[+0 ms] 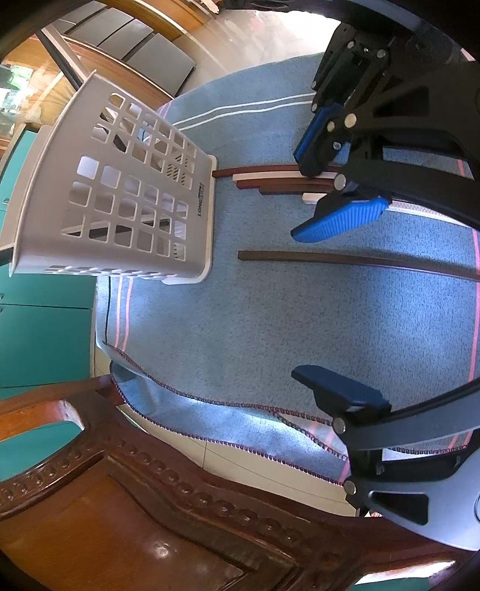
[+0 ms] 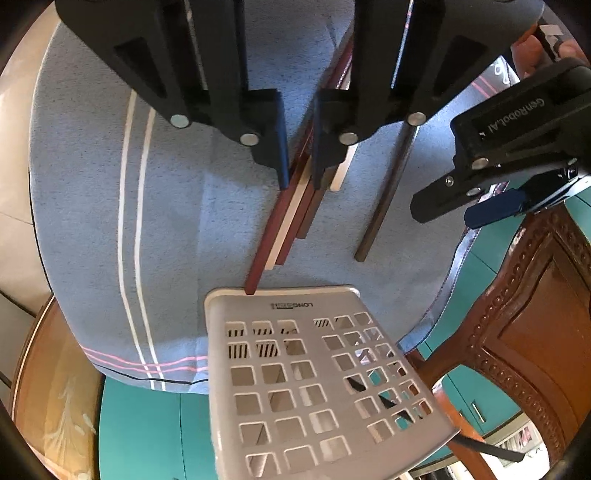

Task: Organize utensils

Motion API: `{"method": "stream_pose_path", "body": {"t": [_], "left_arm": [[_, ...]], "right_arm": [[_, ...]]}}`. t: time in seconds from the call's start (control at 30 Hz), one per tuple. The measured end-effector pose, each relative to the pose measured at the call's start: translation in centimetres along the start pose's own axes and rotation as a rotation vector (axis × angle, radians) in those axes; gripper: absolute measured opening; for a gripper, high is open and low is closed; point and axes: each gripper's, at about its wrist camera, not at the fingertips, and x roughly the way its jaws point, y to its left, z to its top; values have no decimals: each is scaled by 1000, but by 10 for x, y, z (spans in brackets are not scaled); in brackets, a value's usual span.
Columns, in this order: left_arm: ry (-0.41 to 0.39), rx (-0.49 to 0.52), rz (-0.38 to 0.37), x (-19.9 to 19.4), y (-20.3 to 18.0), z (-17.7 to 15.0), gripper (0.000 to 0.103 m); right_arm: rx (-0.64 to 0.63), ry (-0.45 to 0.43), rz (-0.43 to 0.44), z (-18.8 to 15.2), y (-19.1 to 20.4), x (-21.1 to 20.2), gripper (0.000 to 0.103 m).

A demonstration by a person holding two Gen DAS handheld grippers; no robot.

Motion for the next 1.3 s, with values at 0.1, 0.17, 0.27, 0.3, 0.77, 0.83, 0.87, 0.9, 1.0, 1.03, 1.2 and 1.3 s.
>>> {"method": "stream_pose_path", "body": {"t": [0.1,0.17,0.27,0.3,0.77,0.83,0.87,0.9,1.0,1.03,1.2,1.3], "left_arm": [[2,0,2,0,0,1,70],[2,1,2,0,0,0,70],[3,1,3,-1,0,0,71],[3,0,3,0,0,1,71],[8,-15,8,0,6,2,73],[8,-22,10,0,10,3,73],[7,-27,12,-1,11,3,73],[6,-32,12,-1,12,4,73],[6,-47,13,-1,17,5,73],[7,-49,14,-1,18,5,73],[16,-44,24,3,18,6,73],[16,-45,24,4,18,6,73]], "right_arm": [[2,3,-7,1,-2,-2,7],[-4,1,-39,1,-3,-3,6],[-6,16,-107,2,-9,0,6],[1,16,-98,3,-11,0,6],[-36,8,-11,2,3,5,38],[-66,-4,-31,2,14,10,41],[-82,-11,-53,1,18,12,40],[-83,-13,-61,1,19,12,31],[-52,6,-48,4,15,11,13],[-48,11,-51,5,12,10,10],[-56,29,-182,7,-2,7,0],[-11,8,-124,11,-11,4,1]]}}
